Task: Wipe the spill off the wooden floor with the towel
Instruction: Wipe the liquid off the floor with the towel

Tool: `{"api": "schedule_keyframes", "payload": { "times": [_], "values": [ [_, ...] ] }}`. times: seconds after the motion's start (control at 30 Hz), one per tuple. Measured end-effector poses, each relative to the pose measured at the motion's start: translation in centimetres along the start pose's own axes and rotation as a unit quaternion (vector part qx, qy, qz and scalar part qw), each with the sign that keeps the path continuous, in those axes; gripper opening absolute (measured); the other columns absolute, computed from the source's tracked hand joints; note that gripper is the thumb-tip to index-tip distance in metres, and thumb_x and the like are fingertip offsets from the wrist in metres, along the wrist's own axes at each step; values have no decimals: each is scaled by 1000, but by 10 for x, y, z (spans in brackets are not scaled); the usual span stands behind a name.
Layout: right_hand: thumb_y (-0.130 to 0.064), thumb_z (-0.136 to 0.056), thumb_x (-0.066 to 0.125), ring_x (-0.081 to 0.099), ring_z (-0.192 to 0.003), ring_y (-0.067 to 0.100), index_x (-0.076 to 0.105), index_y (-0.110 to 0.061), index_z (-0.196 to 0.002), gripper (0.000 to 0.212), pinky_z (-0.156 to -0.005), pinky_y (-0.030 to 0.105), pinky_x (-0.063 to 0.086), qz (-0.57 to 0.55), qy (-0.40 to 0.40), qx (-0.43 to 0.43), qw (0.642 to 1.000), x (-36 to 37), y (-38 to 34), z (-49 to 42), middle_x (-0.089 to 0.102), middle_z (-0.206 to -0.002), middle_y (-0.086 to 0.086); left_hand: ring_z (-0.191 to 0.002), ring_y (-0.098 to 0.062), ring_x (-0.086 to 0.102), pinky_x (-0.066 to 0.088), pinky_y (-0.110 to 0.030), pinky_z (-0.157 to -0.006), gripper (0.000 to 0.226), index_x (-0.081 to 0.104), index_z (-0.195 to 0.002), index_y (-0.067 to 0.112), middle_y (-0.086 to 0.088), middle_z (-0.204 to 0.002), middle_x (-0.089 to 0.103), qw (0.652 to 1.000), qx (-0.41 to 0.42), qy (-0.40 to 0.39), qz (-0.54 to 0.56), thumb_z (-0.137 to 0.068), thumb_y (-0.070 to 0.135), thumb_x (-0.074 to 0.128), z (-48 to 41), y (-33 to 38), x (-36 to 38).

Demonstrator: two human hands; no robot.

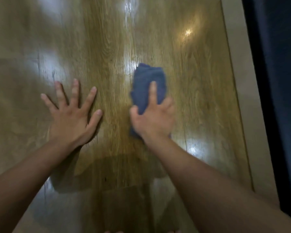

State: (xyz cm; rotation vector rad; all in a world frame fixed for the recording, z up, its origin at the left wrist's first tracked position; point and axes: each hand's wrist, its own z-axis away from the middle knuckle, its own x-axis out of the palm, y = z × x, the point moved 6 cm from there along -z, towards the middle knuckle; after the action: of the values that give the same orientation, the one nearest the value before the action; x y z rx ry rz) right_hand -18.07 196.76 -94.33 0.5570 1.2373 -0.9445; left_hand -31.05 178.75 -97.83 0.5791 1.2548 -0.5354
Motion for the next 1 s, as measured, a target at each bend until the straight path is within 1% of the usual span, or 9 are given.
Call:
{"api": "schedule_keyframes", "payload": {
  "times": [0.1,0.17,0.23,0.33,0.47,0.63,0.77,0.9,1.0],
  "values": [
    [-61,-84,51,47,-98,30,11,-41,-155,84,-84,42,46,2,-12,-191,981,5,-48,22,43,-118,14,-148,-48,-9,-5,-75,-110,62,16,-157,33,-12,-166,2,1000,-3,11,5,-99,55,12,1,-3,0],
    [-62,-82,54,50,-105,30,10,-51,-153,84,-86,39,46,-4,-48,-236,971,-1,-11,0,43,-122,11,-148,-48,-8,-4,-75,-110,61,15,-157,34,-11,-166,3,1000,-4,7,3,-99,53,13,1,-4,1],
    [-60,-79,58,54,-112,33,13,-55,-151,85,-93,39,47,4,-11,-167,986,-20,65,-40,45,-127,12,-148,-46,-9,-4,-74,-111,61,11,-157,36,-10,-166,1,1000,-15,8,-3,-99,53,13,1,-6,1],
    [-57,-85,56,46,-128,43,13,-46,-155,83,-108,45,37,-33,35,83,995,-59,195,-76,37,-144,22,-148,-46,-9,-4,-74,-111,61,9,-157,37,-9,-166,0,1000,-20,2,-3,-99,54,14,6,-3,0],
    [-53,-91,50,28,-141,48,7,-32,-159,82,-114,51,26,-47,10,185,982,-71,200,-79,19,-157,27,-148,-47,-10,-2,-76,-109,61,5,-156,39,-9,-166,-4,998,-44,-42,-8,-98,56,14,4,-3,-7],
    [-62,-85,44,38,-134,40,3,-38,-157,86,-109,45,36,-31,-23,-11,999,-21,40,-27,25,-154,19,-145,-45,-23,-7,-75,-109,63,-9,-154,41,-7,-164,-18,995,-35,-97,-18,-96,58,5,-4,0,-3],
    [-59,-86,52,48,-114,34,4,-40,-156,87,-90,42,45,25,-122,-270,955,8,-57,24,35,-137,15,-143,-45,-29,-10,-74,-109,63,-10,-155,37,-6,-161,-29,985,-61,-163,-20,-98,56,6,-7,0,-5],
    [-56,-88,57,51,-117,34,2,-47,-154,87,-80,37,44,184,-134,-389,893,-35,-7,-58,34,-142,12,-129,-43,-49,-14,-73,-108,70,-31,-144,45,0,-141,-57,949,-67,-309,-21,-96,68,15,-16,-4,-7],
    [-39,-89,60,45,-125,37,7,-49,-153,84,-91,41,46,241,-84,-271,928,-82,94,-130,34,-146,14,-125,-44,-51,-5,-72,-111,89,-41,-136,48,0,-133,-62,919,-75,-384,-43,-89,77,29,-24,-3,-14]
  ]
}}
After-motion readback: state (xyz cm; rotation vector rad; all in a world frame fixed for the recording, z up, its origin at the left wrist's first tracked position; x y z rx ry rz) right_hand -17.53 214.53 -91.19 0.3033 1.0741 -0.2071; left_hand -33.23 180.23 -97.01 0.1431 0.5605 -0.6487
